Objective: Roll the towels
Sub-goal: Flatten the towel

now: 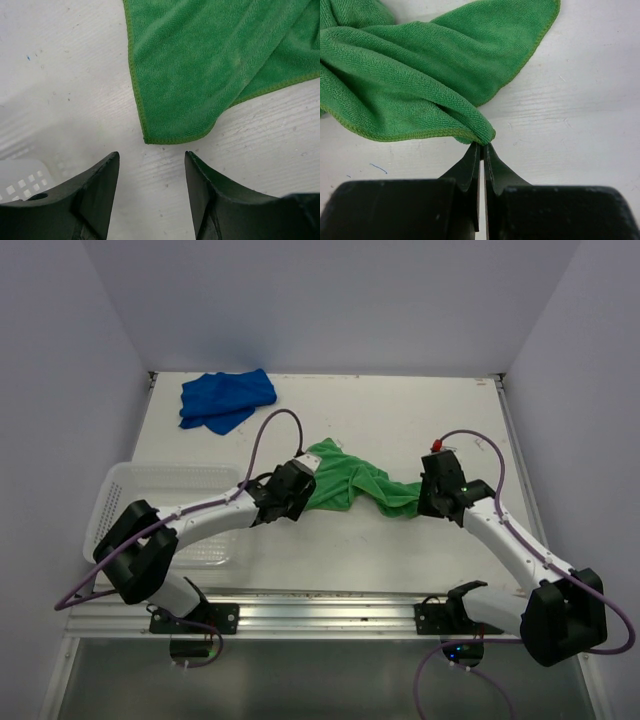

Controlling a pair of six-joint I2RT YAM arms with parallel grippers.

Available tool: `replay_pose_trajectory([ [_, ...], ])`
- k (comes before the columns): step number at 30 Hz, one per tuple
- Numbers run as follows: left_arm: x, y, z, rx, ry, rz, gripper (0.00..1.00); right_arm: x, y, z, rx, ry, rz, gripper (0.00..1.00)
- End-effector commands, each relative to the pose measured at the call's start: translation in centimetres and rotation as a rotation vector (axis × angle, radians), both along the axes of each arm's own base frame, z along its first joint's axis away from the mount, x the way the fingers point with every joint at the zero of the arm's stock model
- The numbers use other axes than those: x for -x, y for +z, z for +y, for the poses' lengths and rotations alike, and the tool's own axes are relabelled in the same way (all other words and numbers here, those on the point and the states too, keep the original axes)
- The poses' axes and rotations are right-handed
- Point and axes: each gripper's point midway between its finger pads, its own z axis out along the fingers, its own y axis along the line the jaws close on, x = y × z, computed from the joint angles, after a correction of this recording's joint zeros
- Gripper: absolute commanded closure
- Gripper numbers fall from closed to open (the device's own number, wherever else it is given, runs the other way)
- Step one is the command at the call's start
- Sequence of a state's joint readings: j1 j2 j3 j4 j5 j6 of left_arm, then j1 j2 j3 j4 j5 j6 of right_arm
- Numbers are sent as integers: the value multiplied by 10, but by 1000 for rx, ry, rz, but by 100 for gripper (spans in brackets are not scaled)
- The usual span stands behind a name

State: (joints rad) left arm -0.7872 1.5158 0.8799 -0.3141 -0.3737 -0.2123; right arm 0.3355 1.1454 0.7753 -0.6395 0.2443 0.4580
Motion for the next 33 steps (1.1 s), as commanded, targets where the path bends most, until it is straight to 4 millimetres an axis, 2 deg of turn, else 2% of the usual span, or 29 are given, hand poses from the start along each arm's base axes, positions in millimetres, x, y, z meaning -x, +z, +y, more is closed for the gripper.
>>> replay_pose_trajectory([
  [1, 6, 5, 2, -61, -47, 21, 41, -8, 11, 1, -5, 10, -22, 100],
  [11, 7, -27, -3, -166, -125, 92, 41, -7, 10, 2, -20, 11, -26, 100],
  [20, -10, -29, 0, -208, -82, 30, 42, -8, 8, 3, -29, 15, -28, 100],
  [25, -11, -38, 3, -245, -84, 26, 43, -8, 8, 3, -29, 14, -31, 100],
  [29, -15, -38, 1, -244, -88, 7, 47, -9, 8, 3, -31, 15, -30, 100],
  [30, -16, -37, -1, -238, -91, 2, 52, -9, 8, 2, -31, 14, -30, 100],
  [33, -17, -39, -4, -243, -102, 2, 57, -9, 8, 3, -31, 14, -32, 100],
])
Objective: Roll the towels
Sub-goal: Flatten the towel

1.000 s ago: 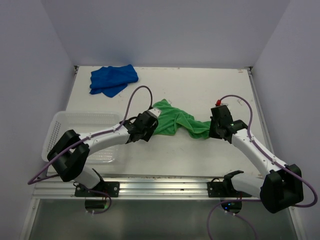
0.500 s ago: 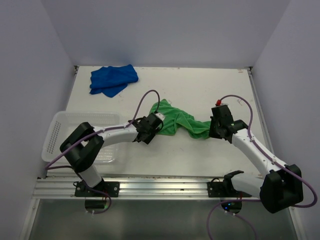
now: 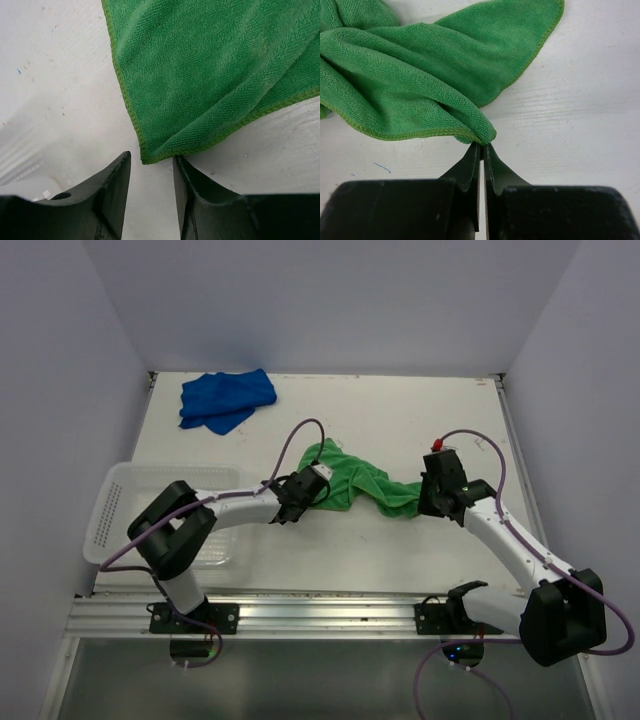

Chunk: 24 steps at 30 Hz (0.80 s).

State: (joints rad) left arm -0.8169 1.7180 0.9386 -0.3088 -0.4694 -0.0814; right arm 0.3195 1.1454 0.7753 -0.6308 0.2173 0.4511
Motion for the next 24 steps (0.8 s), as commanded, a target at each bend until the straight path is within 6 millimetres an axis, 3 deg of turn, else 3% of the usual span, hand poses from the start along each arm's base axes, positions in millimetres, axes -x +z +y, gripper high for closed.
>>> replay_pose_trajectory([
  [1, -8, 0, -9, -6, -29, -21, 58, -8, 8, 2, -11, 10, -34, 100],
  [8, -5, -11, -10, -24, -48, 0, 61, -7, 7, 3, -17, 13, -34, 100],
  [14, -4, -20, -12, -33, -61, 19, 100, -8, 10, 1, -15, 4, -43, 100],
  [18, -5, -19, -10, -36, -39, 13, 100, -8, 15, -1, -11, -5, -43, 100],
  [21, -11, 0, -10, -8, -4, -36, 100, -11, 27, -6, 3, -27, -59, 100],
  [24, -20, 32, -10, 60, 51, -107, 100, -18, 49, -11, 24, -49, -91, 100],
])
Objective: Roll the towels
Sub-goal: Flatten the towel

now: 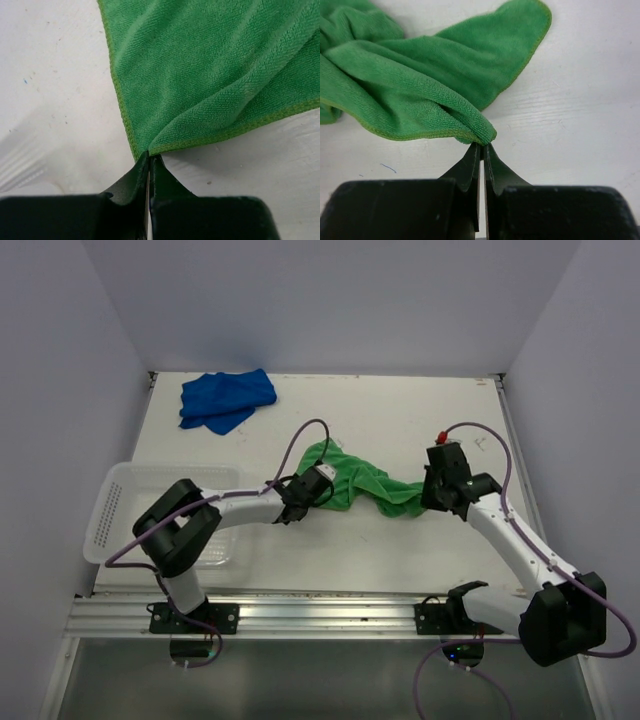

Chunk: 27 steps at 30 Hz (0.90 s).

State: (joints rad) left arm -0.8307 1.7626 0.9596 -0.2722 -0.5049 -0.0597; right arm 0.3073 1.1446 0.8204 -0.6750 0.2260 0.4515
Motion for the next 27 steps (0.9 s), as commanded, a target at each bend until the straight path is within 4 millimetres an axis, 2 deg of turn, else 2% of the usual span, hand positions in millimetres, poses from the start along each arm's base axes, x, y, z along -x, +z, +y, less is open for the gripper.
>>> replay_pose_trajectory([
  [1, -15, 53, -6, 144, 75, -108, 100, -18, 50, -8, 24, -41, -107, 100],
  [3, -21, 72, -1, 203, 108, -138, 100, -23, 62, -12, 32, -60, -123, 100],
  [4, -22, 91, 0, 268, 122, -162, 100, -26, 74, -14, 34, -71, -143, 100],
  [5, -25, 99, 3, 299, 136, -172, 100, -28, 79, -16, 36, -79, -147, 100],
  [6, -30, 107, 15, 325, 174, -180, 100, -30, 87, -19, 36, -91, -157, 100],
  [7, -31, 123, 18, 390, 185, -195, 100, -34, 99, -20, 34, -96, -170, 100],
  [8, -34, 131, 24, 412, 200, -206, 100, -37, 105, -24, 44, -107, -178, 100],
  [9, -39, 138, 37, 425, 233, -223, 100, -43, 123, -27, 41, -123, -214, 100],
  [10, -42, 156, 43, 448, 248, -257, 100, -45, 124, -31, 59, -133, -199, 100],
  [11, -43, 163, 46, 455, 258, -268, 100, -47, 130, -38, 87, -145, -203, 100],
  [12, -44, 168, 54, 449, 274, -272, 100, -53, 147, -43, 89, -163, -233, 100],
  [13, -47, 182, 55, 463, 272, -295, 100, -55, 146, -46, 99, -171, -214, 100],
  [15, -48, 191, 61, 461, 285, -309, 100, -61, 164, -56, 100, -199, -243, 100],
  [17, -51, 204, 63, 477, 288, -333, 100, -65, 167, -62, 108, -211, -230, 100],
  [18, -52, 208, 66, 480, 296, -339, 100, -69, 178, -69, 108, -231, -249, 100],
  [20, -55, 220, 68, 490, 297, -359, 100, -71, 181, -77, 118, -243, -232, 100],
  [21, -57, 225, 72, 490, 306, -368, 100, -75, 193, -85, 112, -267, -253, 100],
  [24, -63, 240, 76, 503, 308, -391, 100, -79, 199, -94, 99, -278, -241, 100],
  [25, -66, 249, 77, 509, 306, -405, 100, -81, 209, -95, 100, -276, -254, 100],
  [27, -68, 254, 82, 507, 322, -407, 100, -85, 224, -99, 119, -260, -275, 100],
])
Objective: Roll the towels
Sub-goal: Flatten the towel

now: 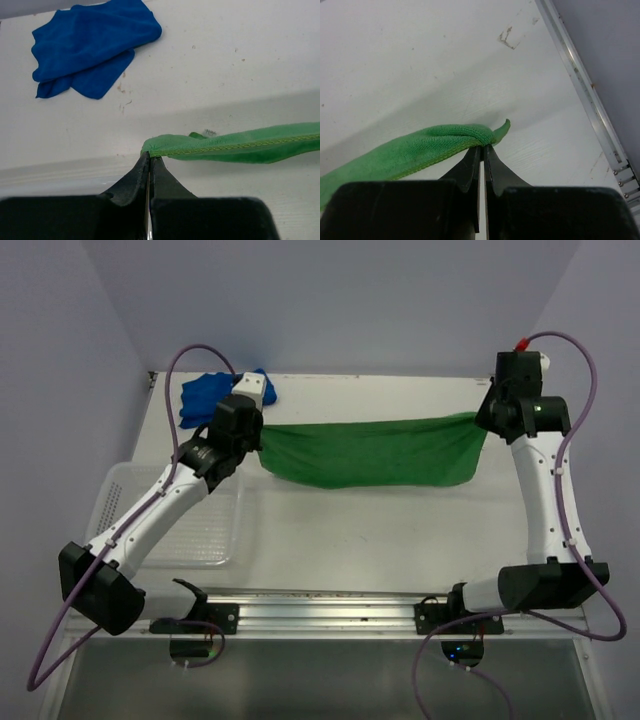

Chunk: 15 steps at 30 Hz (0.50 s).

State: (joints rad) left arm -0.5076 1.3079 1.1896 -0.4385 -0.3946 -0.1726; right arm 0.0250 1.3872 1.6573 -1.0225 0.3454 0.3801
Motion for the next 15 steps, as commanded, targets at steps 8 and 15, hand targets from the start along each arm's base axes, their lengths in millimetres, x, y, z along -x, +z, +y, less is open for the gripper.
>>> replay_pose_trajectory([
  [8, -12, 78, 13, 55, 33, -110, 100, 1, 60, -25, 82, 12, -65, 100],
  [15, -1, 87, 12, 67, -7, -120, 100, 17, 49, -27, 75, 5, -40, 100],
])
